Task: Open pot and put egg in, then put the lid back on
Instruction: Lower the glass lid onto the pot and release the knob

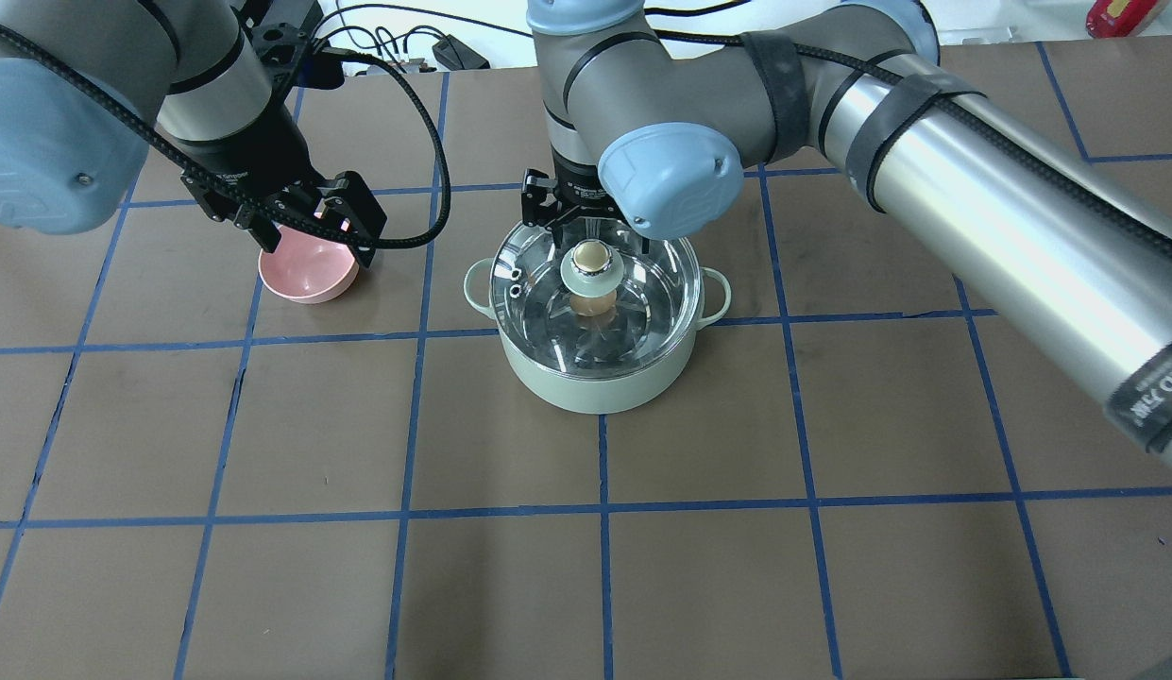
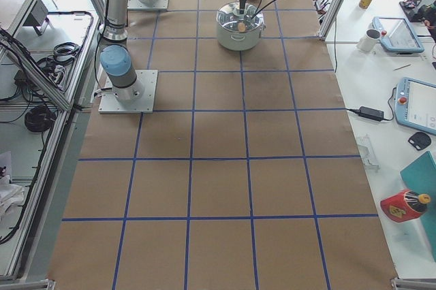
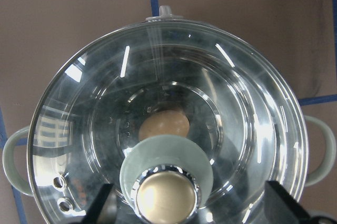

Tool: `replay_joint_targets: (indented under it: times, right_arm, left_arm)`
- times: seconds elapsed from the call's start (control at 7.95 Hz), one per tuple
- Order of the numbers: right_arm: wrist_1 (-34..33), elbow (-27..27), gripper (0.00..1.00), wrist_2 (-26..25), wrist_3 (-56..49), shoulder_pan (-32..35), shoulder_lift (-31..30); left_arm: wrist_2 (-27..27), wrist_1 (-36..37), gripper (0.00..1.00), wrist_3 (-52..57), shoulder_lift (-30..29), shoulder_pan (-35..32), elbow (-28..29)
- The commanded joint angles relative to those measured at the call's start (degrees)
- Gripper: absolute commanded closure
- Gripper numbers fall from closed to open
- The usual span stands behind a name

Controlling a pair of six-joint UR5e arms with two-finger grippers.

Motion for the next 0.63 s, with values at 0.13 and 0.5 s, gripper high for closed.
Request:
replay_joint_targets:
  times: [0.13, 0.5]
  right_arm:
    - [10.2, 0.0, 0.00, 0.9, -6.2, -5.0, -9.5]
    - [18.9, 0.1, 0.00, 3.8, -15.1, -11.9, -16.2]
  left_arm:
    - [0.9, 0.1, 0.00, -0.4, 0.1, -0.3, 1.0]
    - [0.9, 0.0, 0.00, -4.4, 1.7, 0.1, 1.3]
